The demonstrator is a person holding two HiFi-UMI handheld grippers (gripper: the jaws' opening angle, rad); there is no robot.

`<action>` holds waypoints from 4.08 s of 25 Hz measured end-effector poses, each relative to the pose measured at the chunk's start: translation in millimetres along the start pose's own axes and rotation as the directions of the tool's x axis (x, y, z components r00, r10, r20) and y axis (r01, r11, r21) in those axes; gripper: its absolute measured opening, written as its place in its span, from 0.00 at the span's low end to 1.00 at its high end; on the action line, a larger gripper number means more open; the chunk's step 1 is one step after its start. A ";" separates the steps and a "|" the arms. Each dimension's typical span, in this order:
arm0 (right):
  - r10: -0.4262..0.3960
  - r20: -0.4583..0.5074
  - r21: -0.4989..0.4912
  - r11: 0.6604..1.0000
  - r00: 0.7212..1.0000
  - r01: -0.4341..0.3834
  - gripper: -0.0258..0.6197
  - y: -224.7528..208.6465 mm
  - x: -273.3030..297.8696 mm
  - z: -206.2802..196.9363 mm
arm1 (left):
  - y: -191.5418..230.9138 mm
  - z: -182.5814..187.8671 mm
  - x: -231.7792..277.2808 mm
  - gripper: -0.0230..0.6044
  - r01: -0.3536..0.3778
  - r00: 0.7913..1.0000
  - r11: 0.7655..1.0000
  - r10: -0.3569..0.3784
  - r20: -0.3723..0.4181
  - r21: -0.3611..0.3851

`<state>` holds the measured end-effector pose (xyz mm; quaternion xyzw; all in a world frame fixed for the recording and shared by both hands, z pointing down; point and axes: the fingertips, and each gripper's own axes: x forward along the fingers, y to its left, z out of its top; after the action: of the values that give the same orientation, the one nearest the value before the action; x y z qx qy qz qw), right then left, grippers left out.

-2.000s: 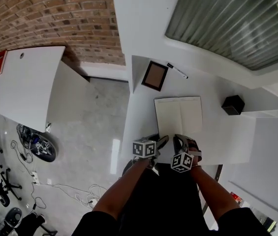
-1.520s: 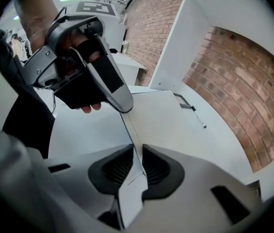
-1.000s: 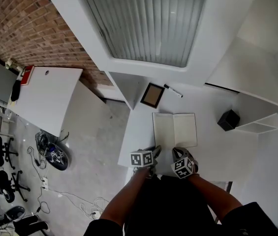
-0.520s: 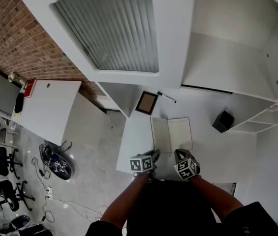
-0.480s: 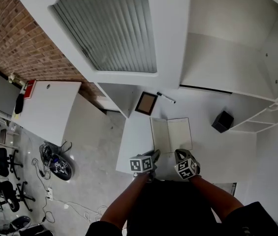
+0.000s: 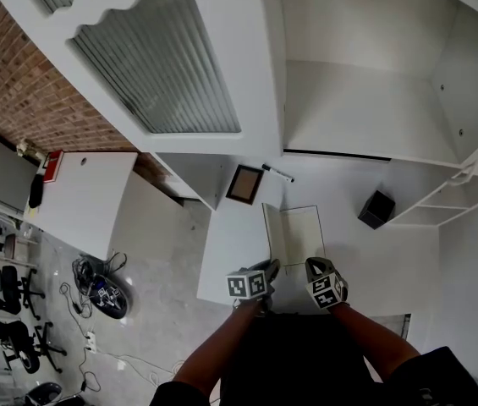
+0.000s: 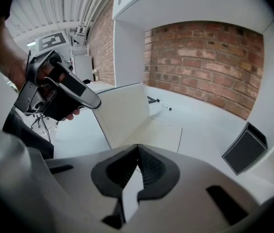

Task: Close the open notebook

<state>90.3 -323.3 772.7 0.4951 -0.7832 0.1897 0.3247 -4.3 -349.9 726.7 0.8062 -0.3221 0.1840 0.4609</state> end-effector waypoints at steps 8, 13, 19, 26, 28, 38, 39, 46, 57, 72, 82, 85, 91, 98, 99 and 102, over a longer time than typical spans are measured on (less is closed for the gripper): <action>-0.037 0.011 0.054 0.998 0.999 0.036 0.04 -25.1 -12.4 -11.4 | -30.2 -6.4 26.7 0.10 0.028 0.999 0.998 -0.025 -0.048 0.048; -0.054 0.009 0.066 0.996 0.998 0.053 0.04 -42.3 -19.1 -20.9 | -44.3 -10.2 46.9 0.10 0.035 0.996 0.996 -0.029 -0.079 0.076; -0.057 0.020 0.112 0.992 0.998 0.055 0.04 -58.0 -23.8 -31.5 | -57.1 -19.8 73.1 0.11 0.043 0.992 0.995 -0.031 -0.119 0.092; -0.086 -0.001 0.160 0.983 0.996 0.085 0.04 -79.2 -28.2 -43.1 | -66.3 -32.7 105.7 0.12 0.030 0.982 0.991 -0.006 -0.188 0.128; -0.094 -0.008 0.172 0.981 0.996 0.094 0.04 -84.0 -30.5 -48.0 | -67.8 -38.4 114.4 0.13 0.031 0.977 0.991 -0.003 -0.215 0.128; -0.128 -0.060 0.291 0.946 0.990 0.140 0.04 -105.4 -36.5 -76.4 | -62.1 -60.1 156.9 0.15 0.020 0.943 0.985 0.038 -0.331 0.171; -0.132 -0.059 0.300 0.943 0.989 0.144 0.04 -107.3 -37.1 -78.2 | -61.3 -61.7 160.8 0.15 0.018 0.939 0.981 0.049 -0.340 0.191; -0.179 -0.131 0.326 0.921 0.975 0.213 0.04 -117.5 -54.1 -106.0 | -58.0 -74.2 177.8 0.18 0.016 0.919 0.953 0.105 -0.381 0.302; -0.180 -0.216 0.382 0.889 0.960 0.253 0.04 -99.2 -73.2 -158.6 | -58.4 -83.1 182.9 0.21 0.085 0.913 0.905 0.097 -0.397 0.416; -0.158 -0.019 0.418 0.896 0.987 0.152 0.04 -79.1 -113.2 -102.9 | -114.6 -90.9 125.4 0.28 0.263 0.940 0.891 -0.149 -0.308 0.371; -0.176 0.137 0.471 0.877 0.975 0.092 0.04 -22.5 -195.9 -48.3 | -147.1 -44.5 -51.3 0.07 0.157 0.969 0.900 -0.219 0.110 0.406; -0.225 0.116 0.498 0.856 0.967 0.140 0.04 8.7 -217.7 -39.0 | -148.3 -46.8 -117.8 0.06 0.151 0.944 0.903 -0.252 0.211 0.402; -0.256 0.188 0.482 0.865 0.948 0.138 0.04 70.0 -266.4 -13.8 | -133.9 -72.5 -224.2 0.06 0.024 0.907 0.921 -0.184 0.379 0.389; -0.264 0.235 0.439 0.888 0.935 0.140 0.04 137.9 -342.3 -17.3 | -132.6 -140.0 -300.2 0.06 -0.028 0.891 0.918 -0.157 0.425 0.396; -0.262 0.235 0.434 0.890 0.936 0.140 0.04 146.3 -350.3 -23.0 | -131.3 -151.9 -307.2 0.06 -0.030 0.890 0.923 -0.149 0.430 0.382; -0.265 0.229 0.413 0.898 0.936 0.153 0.04 161.8 -374.9 -41.8 | -135.7 -183.4 -325.0 0.06 -0.034 0.887 0.940 -0.129 0.444 0.340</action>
<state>70.4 17.9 545.5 0.6535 -0.7094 0.2329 0.1246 -146.3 -28.3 542.1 0.9014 -0.3655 0.0289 0.2304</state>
